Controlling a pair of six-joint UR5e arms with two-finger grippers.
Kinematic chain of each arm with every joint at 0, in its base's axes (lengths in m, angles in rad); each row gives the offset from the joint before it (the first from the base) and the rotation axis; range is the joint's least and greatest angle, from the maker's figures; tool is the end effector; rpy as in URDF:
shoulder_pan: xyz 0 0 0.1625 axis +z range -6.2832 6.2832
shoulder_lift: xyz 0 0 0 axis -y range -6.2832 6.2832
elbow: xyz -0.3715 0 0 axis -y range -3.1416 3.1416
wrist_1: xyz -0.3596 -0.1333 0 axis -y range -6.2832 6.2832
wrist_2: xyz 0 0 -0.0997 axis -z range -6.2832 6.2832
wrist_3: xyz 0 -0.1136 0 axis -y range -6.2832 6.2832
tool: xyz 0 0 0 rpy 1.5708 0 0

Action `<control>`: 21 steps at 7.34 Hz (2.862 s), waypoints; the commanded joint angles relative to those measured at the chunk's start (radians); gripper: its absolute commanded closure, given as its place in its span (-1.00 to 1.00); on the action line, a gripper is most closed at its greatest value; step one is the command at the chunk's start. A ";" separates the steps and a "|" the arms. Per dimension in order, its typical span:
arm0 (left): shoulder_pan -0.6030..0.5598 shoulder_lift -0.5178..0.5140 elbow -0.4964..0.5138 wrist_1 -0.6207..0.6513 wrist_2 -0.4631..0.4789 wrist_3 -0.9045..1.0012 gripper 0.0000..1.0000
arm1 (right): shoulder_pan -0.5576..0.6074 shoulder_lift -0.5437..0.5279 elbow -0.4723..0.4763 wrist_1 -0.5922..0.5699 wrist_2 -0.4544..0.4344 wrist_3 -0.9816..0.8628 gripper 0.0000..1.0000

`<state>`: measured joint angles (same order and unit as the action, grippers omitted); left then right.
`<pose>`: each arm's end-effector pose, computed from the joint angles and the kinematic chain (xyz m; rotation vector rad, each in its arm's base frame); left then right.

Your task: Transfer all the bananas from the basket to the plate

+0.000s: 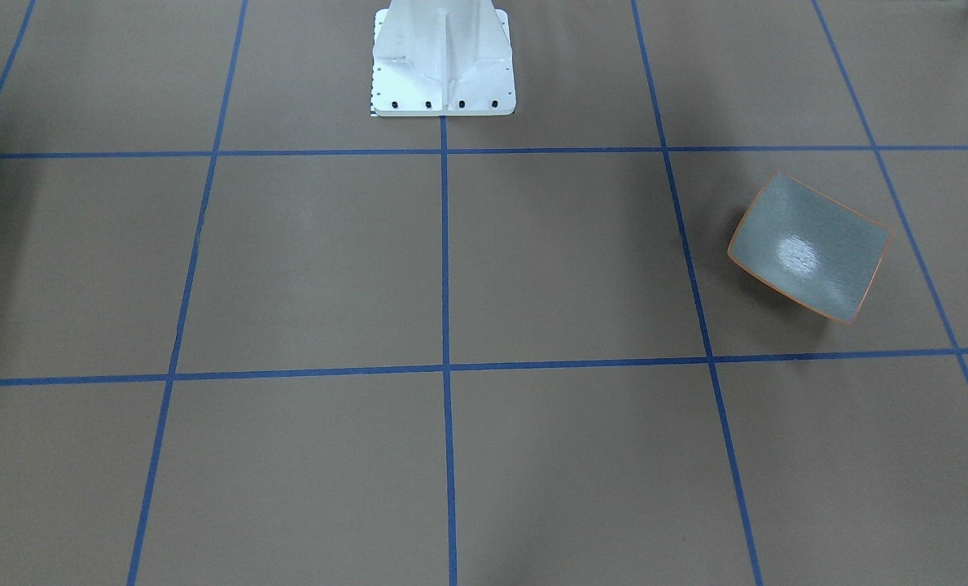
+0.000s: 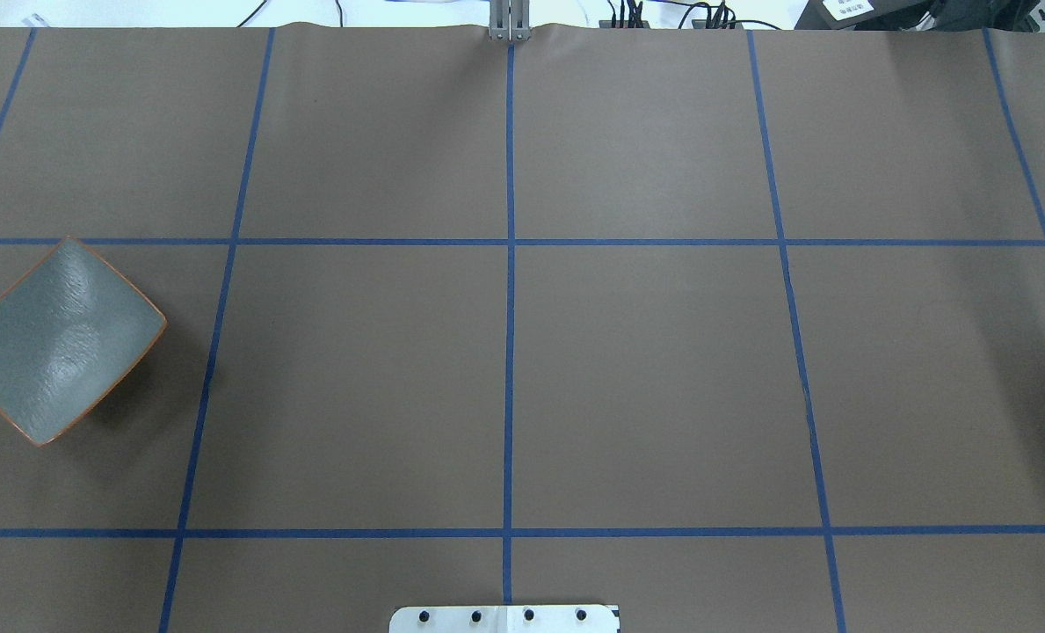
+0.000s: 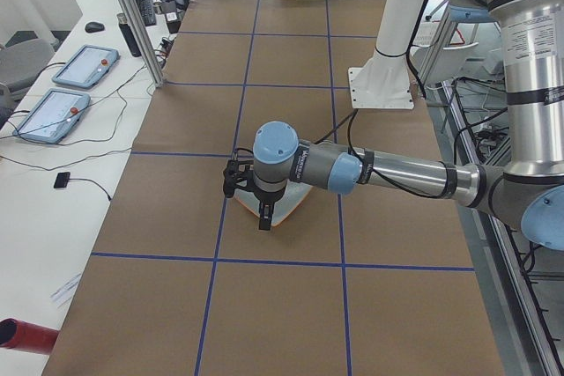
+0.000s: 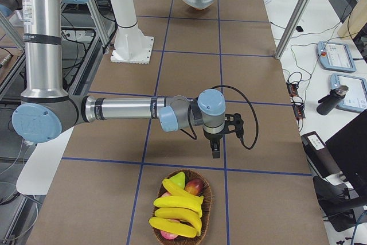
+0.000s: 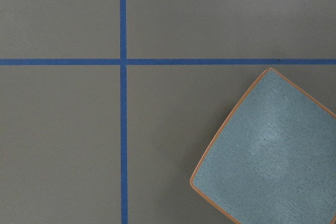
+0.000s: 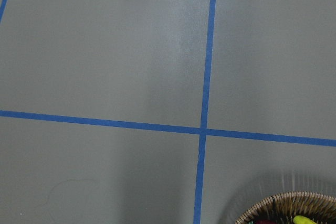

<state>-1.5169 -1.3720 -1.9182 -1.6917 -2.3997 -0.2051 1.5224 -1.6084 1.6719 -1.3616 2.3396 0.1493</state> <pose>-0.0280 -0.4009 0.5209 0.1453 0.8492 -0.0300 0.0319 -0.4650 0.5627 0.1824 -0.7854 -0.0094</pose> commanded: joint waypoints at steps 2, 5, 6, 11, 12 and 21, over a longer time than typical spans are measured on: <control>0.003 0.060 0.004 -0.138 0.008 0.016 -1.00 | -0.002 -0.013 0.012 -0.002 0.012 0.007 -1.00; 0.006 0.076 0.022 -0.180 -0.003 0.003 -1.00 | -0.002 -0.036 0.034 0.003 0.012 0.012 -1.00; 0.006 0.074 0.031 -0.177 -0.003 0.001 -1.00 | -0.004 -0.051 0.043 0.003 0.012 0.007 -1.00; 0.007 0.050 0.102 -0.183 -0.004 -0.003 -1.00 | -0.004 -0.067 0.038 -0.007 0.075 0.044 -1.00; 0.007 0.045 0.102 -0.183 -0.003 -0.007 -1.00 | -0.004 -0.070 0.032 -0.002 0.076 0.042 -1.00; 0.007 0.059 0.091 -0.274 -0.006 -0.036 -1.00 | 0.139 -0.101 -0.084 0.001 -0.020 -0.185 -1.00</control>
<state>-1.5095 -1.3235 -1.8202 -1.9165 -2.4029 -0.2362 1.6446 -1.7112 1.5894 -1.3595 2.3143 -0.0094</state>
